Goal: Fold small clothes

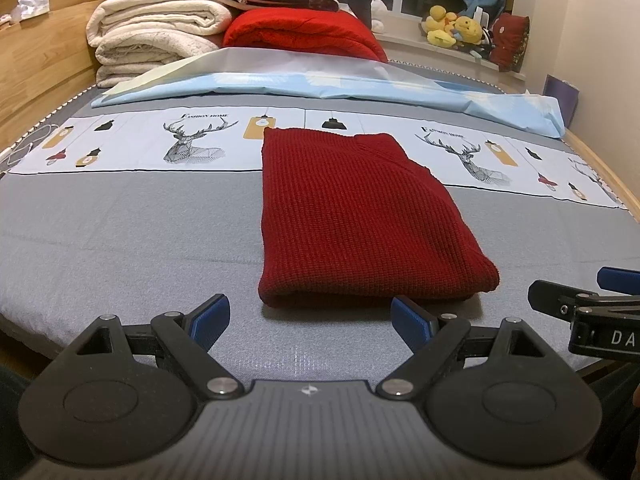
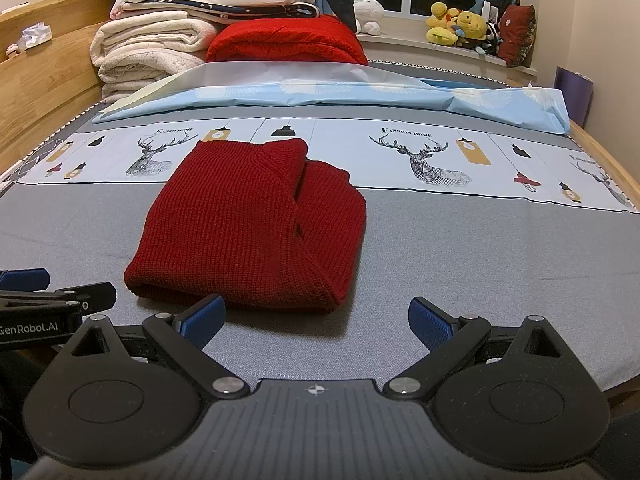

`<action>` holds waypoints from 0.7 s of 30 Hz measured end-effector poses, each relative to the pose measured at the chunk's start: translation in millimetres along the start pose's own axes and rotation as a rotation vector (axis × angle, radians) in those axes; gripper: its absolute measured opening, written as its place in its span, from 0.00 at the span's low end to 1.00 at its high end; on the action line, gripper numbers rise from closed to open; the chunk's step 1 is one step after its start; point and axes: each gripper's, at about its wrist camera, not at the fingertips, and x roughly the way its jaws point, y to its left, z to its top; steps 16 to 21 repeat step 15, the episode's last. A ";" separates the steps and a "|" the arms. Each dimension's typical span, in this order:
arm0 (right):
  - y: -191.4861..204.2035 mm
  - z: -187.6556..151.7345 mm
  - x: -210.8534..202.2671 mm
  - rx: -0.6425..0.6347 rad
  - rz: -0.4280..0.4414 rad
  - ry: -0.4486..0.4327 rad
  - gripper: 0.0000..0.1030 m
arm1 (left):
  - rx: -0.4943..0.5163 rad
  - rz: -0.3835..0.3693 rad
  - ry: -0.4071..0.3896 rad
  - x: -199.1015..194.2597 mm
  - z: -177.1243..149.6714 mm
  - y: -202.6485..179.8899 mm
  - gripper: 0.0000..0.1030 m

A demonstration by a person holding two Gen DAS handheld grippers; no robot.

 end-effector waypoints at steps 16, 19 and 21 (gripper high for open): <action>0.5 0.1 0.0 0.000 -0.001 0.001 0.95 | 0.016 0.001 -0.009 0.1 -3.4 3.7 0.88; 0.5 0.1 0.0 0.000 -0.001 0.001 0.95 | 0.016 0.001 -0.009 0.1 -3.4 3.7 0.88; 0.5 0.1 0.0 0.000 -0.001 0.001 0.95 | 0.016 0.001 -0.009 0.1 -3.4 3.7 0.88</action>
